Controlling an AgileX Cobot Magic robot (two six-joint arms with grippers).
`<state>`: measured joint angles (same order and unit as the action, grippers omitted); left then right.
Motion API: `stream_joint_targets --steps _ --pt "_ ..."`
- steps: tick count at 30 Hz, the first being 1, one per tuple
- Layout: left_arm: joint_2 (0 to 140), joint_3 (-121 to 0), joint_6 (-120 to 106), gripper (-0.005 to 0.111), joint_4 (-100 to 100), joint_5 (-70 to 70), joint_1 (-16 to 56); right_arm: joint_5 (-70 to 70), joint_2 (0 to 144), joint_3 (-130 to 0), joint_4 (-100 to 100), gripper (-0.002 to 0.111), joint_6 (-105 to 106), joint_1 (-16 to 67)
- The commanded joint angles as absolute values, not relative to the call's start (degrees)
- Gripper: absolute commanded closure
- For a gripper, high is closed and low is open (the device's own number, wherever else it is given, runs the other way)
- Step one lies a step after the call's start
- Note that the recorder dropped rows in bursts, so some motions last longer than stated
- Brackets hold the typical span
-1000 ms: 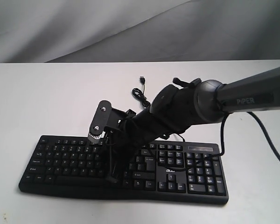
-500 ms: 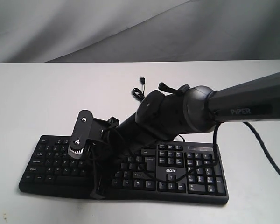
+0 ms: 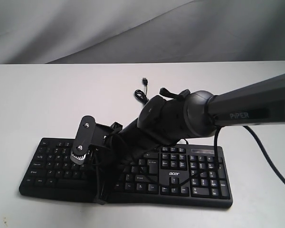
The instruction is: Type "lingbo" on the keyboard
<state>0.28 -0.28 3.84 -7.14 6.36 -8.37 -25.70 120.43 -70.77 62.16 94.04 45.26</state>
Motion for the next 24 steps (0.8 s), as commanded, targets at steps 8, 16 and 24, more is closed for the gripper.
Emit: stream_joint_targets --steps 8,16,24 --pt "0.0 0.0 4.0 0.106 -7.2 5.8 -8.0 -25.3 120.7 -70.8 61.7 0.108 94.0 45.4" --pt "0.0 0.0 4.0 0.106 -7.2 5.8 -8.0 -25.0 120.7 -70.8 61.7 0.108 94.0 45.2" --pt "0.0 0.0 4.0 0.106 -7.2 5.8 -8.0 -24.7 120.1 -74.3 61.7 0.108 94.0 45.8"
